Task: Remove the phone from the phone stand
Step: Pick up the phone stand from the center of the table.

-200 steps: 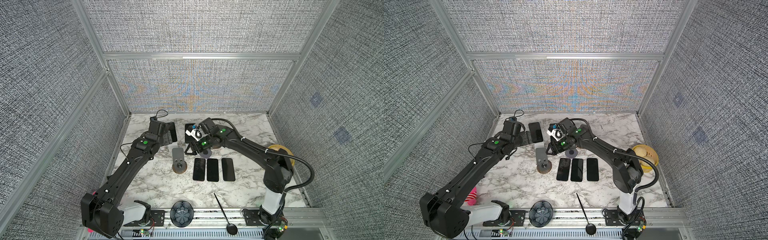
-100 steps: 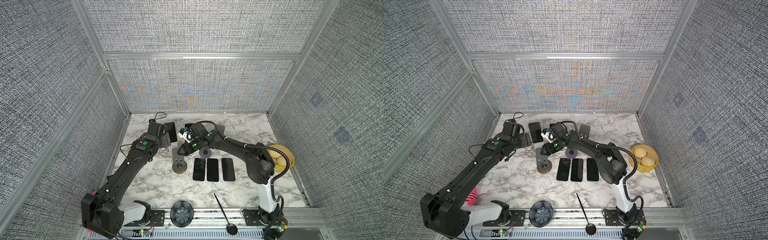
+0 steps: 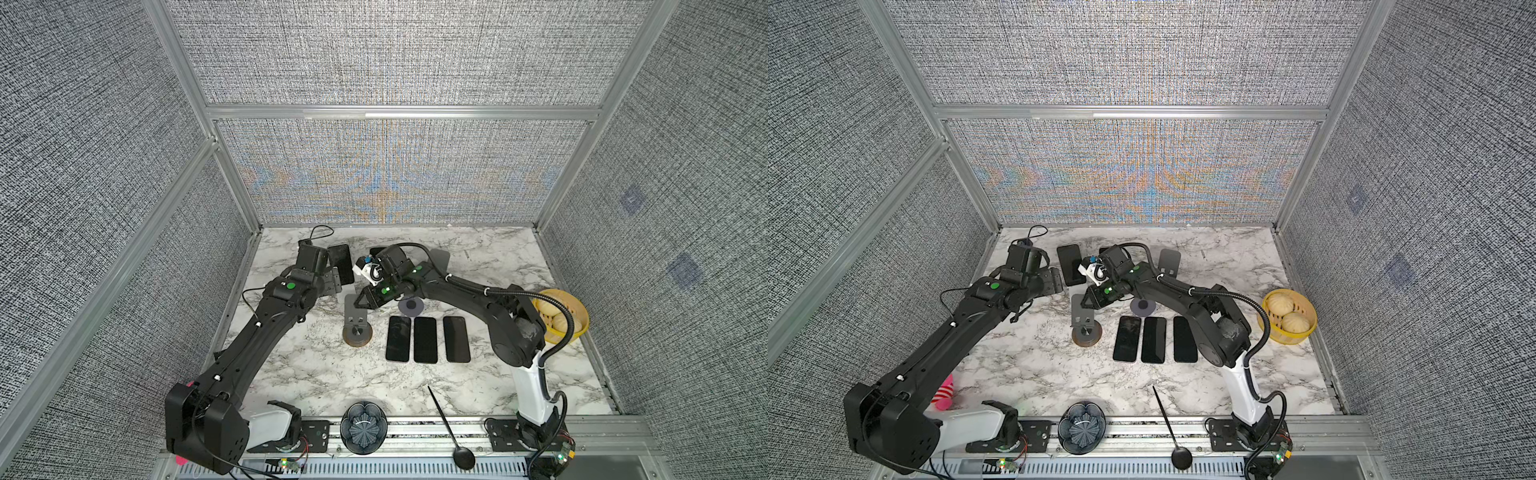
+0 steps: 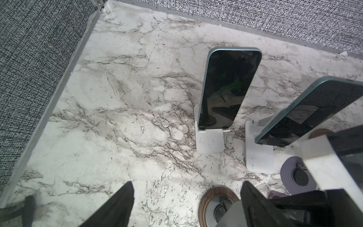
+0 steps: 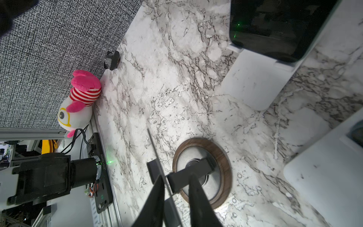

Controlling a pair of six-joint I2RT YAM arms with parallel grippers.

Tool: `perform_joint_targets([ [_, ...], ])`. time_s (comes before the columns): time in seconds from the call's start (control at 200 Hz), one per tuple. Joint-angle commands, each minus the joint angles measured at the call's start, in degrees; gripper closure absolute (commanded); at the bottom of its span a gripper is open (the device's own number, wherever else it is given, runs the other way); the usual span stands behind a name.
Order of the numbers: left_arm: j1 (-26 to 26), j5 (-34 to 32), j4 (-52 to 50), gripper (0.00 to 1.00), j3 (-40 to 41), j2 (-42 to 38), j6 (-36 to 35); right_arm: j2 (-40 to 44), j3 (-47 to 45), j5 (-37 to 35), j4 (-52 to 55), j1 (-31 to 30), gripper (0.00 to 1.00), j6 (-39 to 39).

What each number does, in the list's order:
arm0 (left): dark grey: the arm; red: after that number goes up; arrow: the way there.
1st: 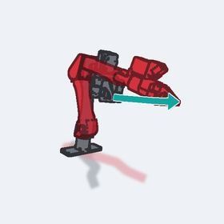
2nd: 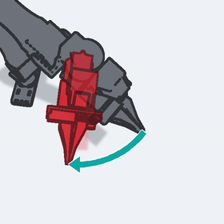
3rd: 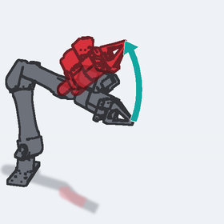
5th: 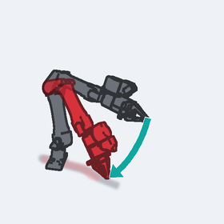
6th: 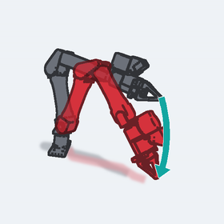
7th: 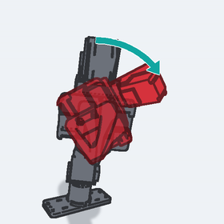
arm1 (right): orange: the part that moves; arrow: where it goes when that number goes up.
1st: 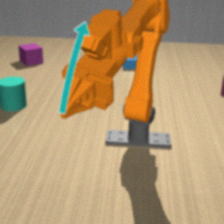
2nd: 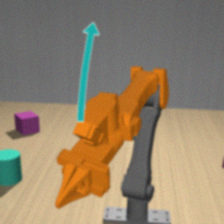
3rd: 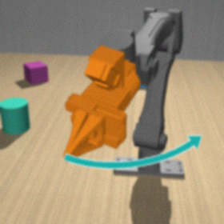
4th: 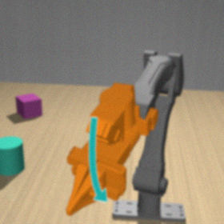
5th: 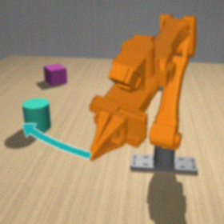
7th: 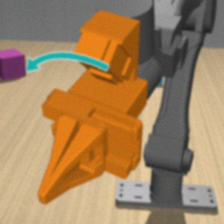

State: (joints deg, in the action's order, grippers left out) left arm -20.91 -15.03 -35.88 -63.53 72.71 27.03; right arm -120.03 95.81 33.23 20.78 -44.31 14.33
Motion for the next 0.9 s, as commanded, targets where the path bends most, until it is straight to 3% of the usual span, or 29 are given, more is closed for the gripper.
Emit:
perform_joint_targets([
  [0.0, -0.01, -0.09, -0.03, 0.14, -0.19, 0.11, -0.04, 0.57, -0.08, 0.45, -1.18, 0.01, 0.85, 0.35],
  [0.165, -0.01, -0.04, -0.13, 0.14, -0.37, 0.15, -0.04, 1.32, -0.01, 0.96, -1.42, 0.01, 0.91, 0.48],
  [0.285, -0.01, -0.04, -0.45, 0.13, -0.83, 0.14, 0.04, 2.38, -0.01, 0.96, -0.84, 0.21, 1.0, -0.16],
  [0.49, -0.01, -0.07, -0.6, 0.13, -2.2, 0.61, 0.03, 6.73, -0.77, 4.58, -0.16, 1.46, 1.0, 1.54],
  [0.705, -0.01, 0.67, -0.28, 0.13, -4.05, 2.73, -0.29, 17.63, -5.84, 7.72, 4.54, 5.38, 1.0, 2.82],
  [0.895, 0.08, 3.08, -0.53, 0.07, -6.48, 5.46, 0.13, 28.77, -11.44, 7.75, 16.4, 13.99, 1.0, -1.93],
])
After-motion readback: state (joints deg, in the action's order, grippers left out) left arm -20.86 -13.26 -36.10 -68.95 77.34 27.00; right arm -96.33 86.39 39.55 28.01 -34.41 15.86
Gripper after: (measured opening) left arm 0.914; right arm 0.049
